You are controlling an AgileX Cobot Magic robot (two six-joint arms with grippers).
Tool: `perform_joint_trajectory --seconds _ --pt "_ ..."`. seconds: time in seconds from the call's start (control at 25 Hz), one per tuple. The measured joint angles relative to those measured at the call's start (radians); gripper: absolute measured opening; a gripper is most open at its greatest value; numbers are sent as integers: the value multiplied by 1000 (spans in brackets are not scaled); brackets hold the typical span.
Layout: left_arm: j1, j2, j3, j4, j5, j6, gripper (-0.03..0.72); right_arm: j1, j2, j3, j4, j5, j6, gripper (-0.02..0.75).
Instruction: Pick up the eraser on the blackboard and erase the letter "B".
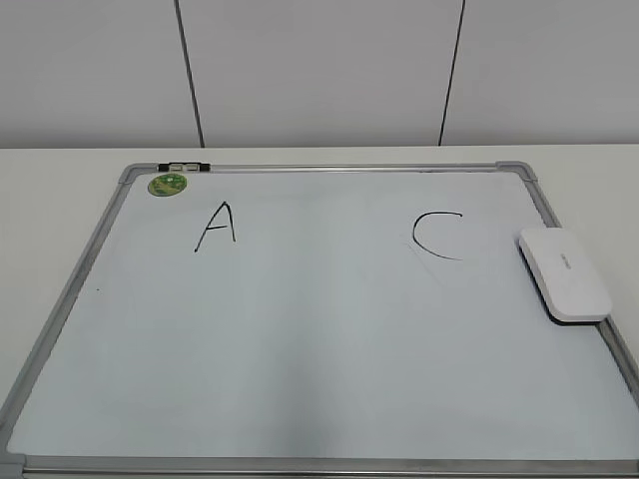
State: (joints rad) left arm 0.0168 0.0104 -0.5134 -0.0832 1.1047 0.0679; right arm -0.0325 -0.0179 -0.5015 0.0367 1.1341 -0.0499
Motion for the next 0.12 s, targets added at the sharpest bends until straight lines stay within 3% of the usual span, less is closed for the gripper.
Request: perform_joint_trajectory --seconds 0.12 --pt "0 0 0 0 0 0 241 0 0 0 0 0 0 586"
